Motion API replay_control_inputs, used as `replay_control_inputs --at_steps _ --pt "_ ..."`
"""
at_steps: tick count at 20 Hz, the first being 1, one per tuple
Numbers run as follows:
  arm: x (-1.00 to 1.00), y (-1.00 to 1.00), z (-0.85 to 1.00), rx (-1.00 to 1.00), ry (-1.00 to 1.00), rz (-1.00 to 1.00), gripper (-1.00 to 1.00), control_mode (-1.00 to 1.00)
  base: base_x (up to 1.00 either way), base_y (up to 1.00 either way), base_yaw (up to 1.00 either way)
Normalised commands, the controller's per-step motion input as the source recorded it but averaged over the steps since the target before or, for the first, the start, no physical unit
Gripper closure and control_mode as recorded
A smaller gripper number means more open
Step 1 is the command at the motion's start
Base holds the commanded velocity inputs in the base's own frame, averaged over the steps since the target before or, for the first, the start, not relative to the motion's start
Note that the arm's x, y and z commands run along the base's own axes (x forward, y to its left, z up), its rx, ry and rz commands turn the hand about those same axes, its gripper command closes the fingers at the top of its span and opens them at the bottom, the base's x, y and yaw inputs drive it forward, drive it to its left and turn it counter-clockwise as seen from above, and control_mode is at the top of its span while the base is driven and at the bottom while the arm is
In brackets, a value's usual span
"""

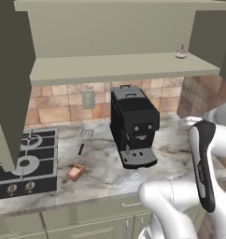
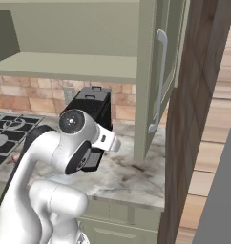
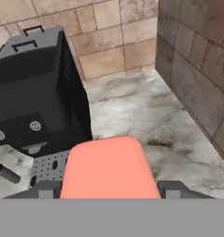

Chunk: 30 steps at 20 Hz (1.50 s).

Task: Pick the bar soap and bar soap from the cabinet and place them on the counter.

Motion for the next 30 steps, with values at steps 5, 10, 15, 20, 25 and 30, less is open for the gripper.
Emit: replay_control_inputs --at_steps 5,10,15,20,25,30 --pt "0.00 -0.10 -0.48 0.00 0.11 0.00 1.00 -1.00 0.00 0.00 0.00" --pt "-0.03 -0.18 -0.46 0.00 0.06 0.00 1.00 -1.00 0.00 0.00 0.00" --pt "0.00 -0.14 -0.41 0.00 0.06 0.00 1.00 -1.00 0.00 0.00 0.00" --pt "0.01 -0.01 -0.40 0.00 0.10 0.00 1.00 -1.00 0.00 0.00 0.00" --pt "0.02 -0.03 -0.36 0.00 0.07 0.00 1.00 -1.00 0.00 0.00 0.00" --pt "0.11 -0.01 -0.33 0.00 0.00 0.00 1.00 -1.00 0.00 0.00 0.00"
